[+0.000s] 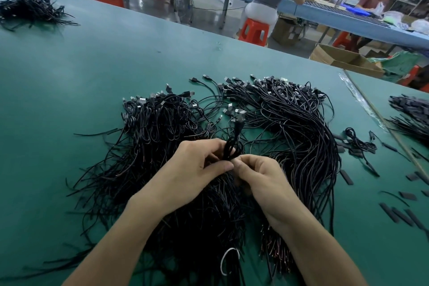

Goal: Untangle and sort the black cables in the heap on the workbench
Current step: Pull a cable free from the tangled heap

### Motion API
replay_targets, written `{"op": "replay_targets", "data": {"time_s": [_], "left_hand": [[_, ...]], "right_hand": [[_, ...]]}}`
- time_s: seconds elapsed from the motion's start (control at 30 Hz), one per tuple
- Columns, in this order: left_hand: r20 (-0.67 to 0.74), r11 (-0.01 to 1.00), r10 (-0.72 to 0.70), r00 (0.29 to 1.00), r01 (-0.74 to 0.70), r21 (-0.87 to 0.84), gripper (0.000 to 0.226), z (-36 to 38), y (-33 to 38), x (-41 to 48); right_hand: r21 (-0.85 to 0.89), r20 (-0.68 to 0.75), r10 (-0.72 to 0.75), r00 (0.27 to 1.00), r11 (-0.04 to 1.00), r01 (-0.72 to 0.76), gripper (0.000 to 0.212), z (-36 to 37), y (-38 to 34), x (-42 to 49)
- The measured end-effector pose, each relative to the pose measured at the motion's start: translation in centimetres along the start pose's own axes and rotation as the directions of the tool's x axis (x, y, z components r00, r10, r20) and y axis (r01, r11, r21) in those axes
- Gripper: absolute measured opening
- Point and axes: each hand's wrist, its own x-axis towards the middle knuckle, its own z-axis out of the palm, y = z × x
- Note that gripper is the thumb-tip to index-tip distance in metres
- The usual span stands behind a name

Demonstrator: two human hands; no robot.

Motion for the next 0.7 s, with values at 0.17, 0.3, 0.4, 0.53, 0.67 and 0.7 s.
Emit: {"op": "replay_targets", "data": {"time_s": [0.17, 0.3, 0.4, 0.53, 0.67, 0.7], "left_hand": [[-0.164, 0.967, -0.048, 0.985, 0.086, 0.239, 0.036, -1.2, -0.4, 0.4], [-0.482, 0.946, -0.128, 0.867, 0.252, 0.202, 0.061, -3.0, -1.3, 1.2], [-0.653, 0.922, -0.110, 0.750, 0.323, 0.215, 0.051, -4.7, -2.0, 1.7], [-0.727, 0.903, -0.084, 0.681, 0.360, 0.234, 0.034, -5.8, -2.8, 2.5], [-0.724, 0.882, -0.022, 0.689, 0.354, 0.311, 0.023, -5.2, -3.3, 2.4], [-0.725, 0.867, 0.003, 0.689, 0.359, 0.345, 0.025, -4.9, -3.4, 2.2]], "right_hand": [[-0.299, -0.128, -0.059, 0.990, 0.954, 0.019, 0.007, -0.9, 1.0, 1.4], [-0.799, -0.348, -0.136, 0.927, 0.561, -0.217, 0.037, -4.1, 2.3, 2.9], [-0.790, -0.464, 0.028, 0.885, 0.439, -0.428, 0.049, -6.0, 2.7, 3.7], [-0.759, -0.493, 0.026, 0.870, 0.475, -0.445, 0.042, -7.0, 3.0, 4.6], [-0.610, -0.537, 0.007, 0.844, 0.688, -0.393, 0.048, -7.7, 2.6, 4.8], [-0.594, -0.545, 0.005, 0.838, 0.704, -0.390, 0.051, -7.9, 2.6, 4.8]]}}
